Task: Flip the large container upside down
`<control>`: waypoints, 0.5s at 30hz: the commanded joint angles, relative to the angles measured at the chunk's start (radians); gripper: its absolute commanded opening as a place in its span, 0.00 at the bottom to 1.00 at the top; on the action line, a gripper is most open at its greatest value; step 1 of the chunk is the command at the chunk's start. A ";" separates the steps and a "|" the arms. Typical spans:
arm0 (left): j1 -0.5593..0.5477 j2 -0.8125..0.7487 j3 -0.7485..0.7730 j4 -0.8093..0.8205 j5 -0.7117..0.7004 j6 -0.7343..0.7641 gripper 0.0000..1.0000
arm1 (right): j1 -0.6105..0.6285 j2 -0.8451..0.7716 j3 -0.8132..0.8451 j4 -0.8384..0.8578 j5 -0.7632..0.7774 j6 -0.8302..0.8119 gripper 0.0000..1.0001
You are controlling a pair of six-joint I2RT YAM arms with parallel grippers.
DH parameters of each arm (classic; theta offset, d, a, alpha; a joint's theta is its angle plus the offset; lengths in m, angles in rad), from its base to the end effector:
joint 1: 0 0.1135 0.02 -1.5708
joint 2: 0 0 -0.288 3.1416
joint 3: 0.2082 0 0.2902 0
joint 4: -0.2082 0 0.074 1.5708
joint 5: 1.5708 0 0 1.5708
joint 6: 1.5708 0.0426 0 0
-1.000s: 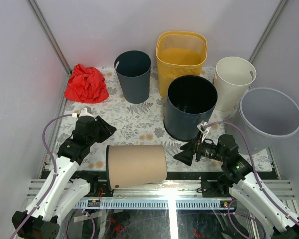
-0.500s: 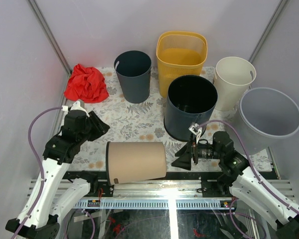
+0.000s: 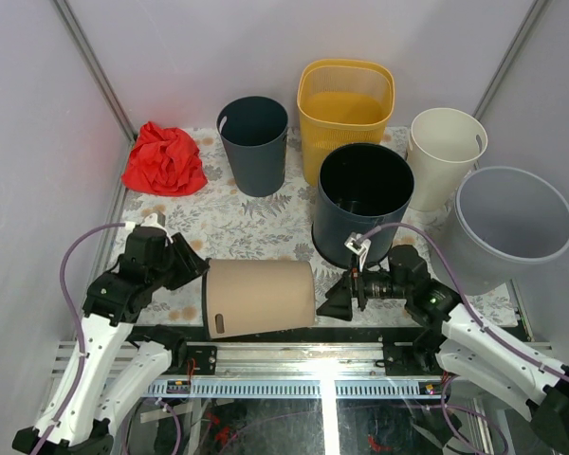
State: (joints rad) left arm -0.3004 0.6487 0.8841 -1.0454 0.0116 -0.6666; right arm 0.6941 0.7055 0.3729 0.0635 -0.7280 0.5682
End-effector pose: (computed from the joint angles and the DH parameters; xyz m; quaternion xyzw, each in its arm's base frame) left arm 0.1269 -0.0398 0.3276 -0.1669 0.9134 -0.1774 0.3262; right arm 0.1284 0.1438 0.2361 -0.2620 0.7284 0.5628 0.2900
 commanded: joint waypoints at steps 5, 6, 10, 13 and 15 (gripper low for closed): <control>-0.003 -0.069 -0.101 0.120 0.127 -0.059 0.39 | 0.025 0.094 0.040 0.114 0.071 -0.035 0.97; -0.003 -0.067 -0.105 0.130 0.122 -0.062 0.38 | 0.026 0.102 0.041 0.119 0.075 -0.038 0.97; -0.004 -0.063 -0.121 0.176 0.093 -0.078 0.26 | 0.028 0.128 0.040 0.144 0.102 -0.046 0.97; -0.003 -0.061 -0.137 0.238 0.091 -0.096 0.26 | 0.030 0.148 0.037 0.174 0.112 -0.046 0.97; -0.003 -0.054 -0.146 0.291 0.084 -0.111 0.26 | 0.030 0.162 0.036 0.184 0.128 -0.049 0.97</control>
State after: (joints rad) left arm -0.3004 0.5854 0.7647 -0.8753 0.0940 -0.7513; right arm 0.7139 0.8490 0.3729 0.1593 -0.6373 0.5392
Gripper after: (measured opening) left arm 0.263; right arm 0.965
